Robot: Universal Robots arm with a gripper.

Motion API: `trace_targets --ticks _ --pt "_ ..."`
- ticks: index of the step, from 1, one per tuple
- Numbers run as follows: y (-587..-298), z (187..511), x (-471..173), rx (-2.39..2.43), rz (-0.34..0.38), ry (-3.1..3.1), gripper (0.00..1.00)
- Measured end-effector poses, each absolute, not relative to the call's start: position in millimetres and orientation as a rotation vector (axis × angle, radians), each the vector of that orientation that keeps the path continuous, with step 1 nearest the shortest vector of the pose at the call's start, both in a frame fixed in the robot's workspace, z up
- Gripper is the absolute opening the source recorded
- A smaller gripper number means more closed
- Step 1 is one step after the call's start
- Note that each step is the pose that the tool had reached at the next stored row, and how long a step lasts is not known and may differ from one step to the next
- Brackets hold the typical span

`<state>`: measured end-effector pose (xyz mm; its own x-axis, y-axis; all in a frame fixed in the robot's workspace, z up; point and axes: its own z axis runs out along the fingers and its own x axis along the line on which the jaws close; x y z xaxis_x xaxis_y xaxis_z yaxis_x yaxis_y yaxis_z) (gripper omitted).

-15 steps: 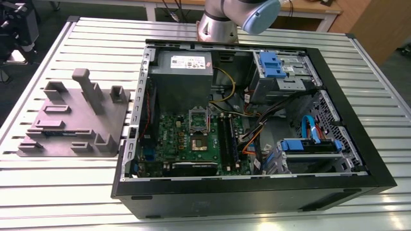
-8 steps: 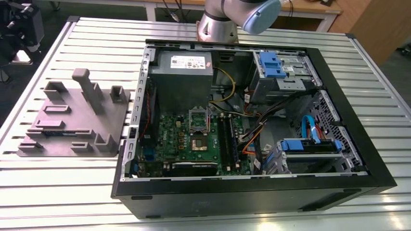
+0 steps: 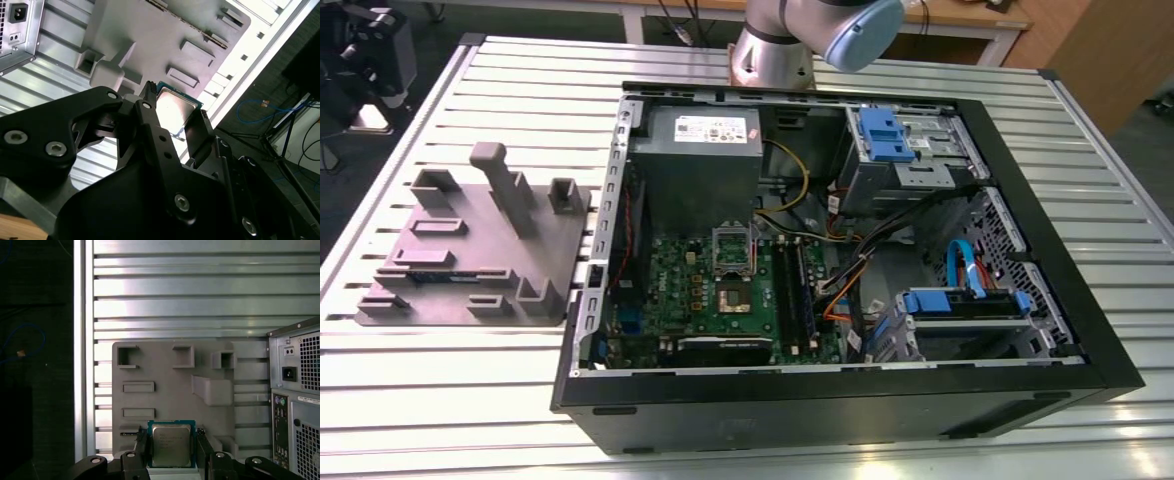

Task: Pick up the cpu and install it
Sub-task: 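Pick up the cpu and move it towards the insertion slot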

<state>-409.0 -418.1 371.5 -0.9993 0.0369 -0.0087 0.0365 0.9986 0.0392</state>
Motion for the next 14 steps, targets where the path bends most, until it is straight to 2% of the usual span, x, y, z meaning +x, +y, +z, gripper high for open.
trace_targets --ticks 14 --pt "-418.1 371.4 -405.3 0.057 0.061 3.131 0.47"
